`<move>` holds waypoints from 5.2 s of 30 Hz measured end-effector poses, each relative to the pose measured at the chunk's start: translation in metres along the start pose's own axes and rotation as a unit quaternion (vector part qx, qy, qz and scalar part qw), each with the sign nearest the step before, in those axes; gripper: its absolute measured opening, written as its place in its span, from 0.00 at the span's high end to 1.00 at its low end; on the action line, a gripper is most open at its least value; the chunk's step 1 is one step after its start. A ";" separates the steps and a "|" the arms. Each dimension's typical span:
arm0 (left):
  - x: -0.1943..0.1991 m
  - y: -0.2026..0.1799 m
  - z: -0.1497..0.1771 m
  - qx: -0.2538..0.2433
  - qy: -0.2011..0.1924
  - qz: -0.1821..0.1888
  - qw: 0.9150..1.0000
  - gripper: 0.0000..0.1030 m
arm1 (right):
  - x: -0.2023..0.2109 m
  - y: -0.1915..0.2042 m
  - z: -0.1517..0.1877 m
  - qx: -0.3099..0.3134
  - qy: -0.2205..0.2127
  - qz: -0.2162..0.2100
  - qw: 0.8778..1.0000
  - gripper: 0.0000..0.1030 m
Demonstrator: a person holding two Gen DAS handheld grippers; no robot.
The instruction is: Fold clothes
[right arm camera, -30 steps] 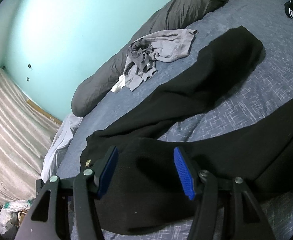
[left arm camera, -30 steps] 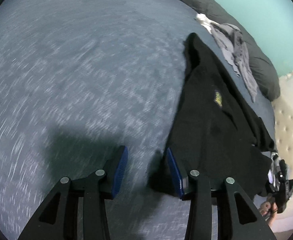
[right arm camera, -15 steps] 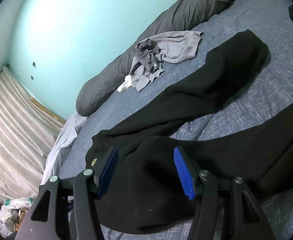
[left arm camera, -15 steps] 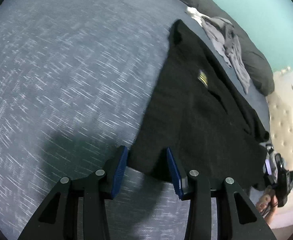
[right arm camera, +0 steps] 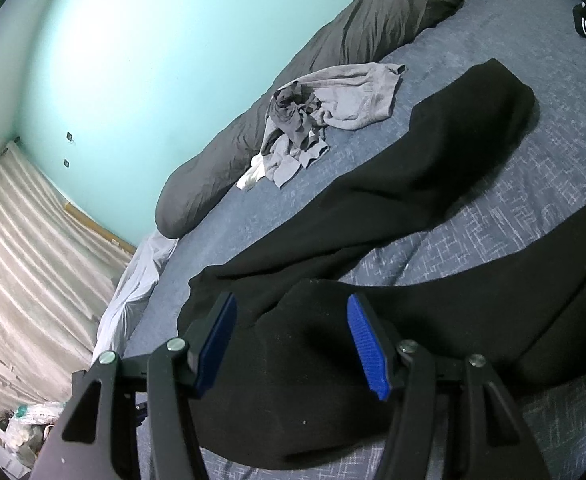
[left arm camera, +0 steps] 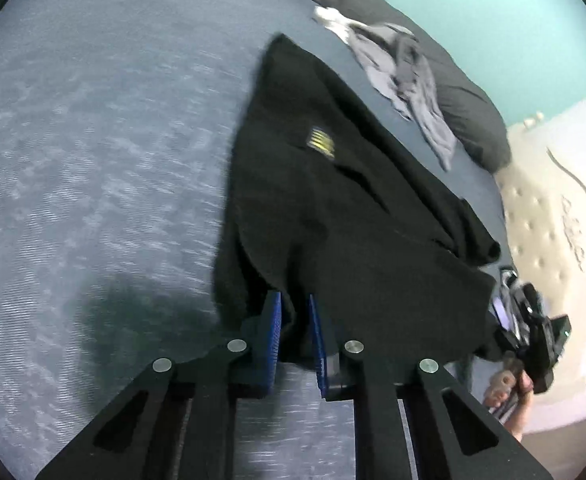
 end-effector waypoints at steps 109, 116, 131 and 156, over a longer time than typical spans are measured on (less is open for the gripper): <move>0.005 0.042 -0.149 -0.003 -0.047 -0.125 0.991 0.65 | -0.003 -0.031 -0.007 -0.029 0.001 0.026 0.999 0.42; -0.047 0.032 -0.205 -0.003 -0.047 -0.093 0.995 0.54 | -0.009 -0.040 -0.005 -0.025 0.014 0.035 0.999 0.42; -0.105 0.050 -0.254 0.015 -0.053 -0.076 0.996 0.45 | -0.015 -0.046 -0.004 -0.016 0.018 0.041 0.999 0.42; -0.087 0.040 -0.256 -0.008 -0.094 -0.072 0.993 0.95 | -0.019 -0.045 0.003 -0.005 0.024 0.041 0.999 0.42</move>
Point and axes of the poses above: each gripper's, at about its wrist camera, not at the fingertips, and x roughly against the way its jaws point, y to its left, z to its underside, the point moved 8 cm from there along -x, roughly the way its jaws point, and after that the axes turned 5 degrees about z, right-handed, at the moved point
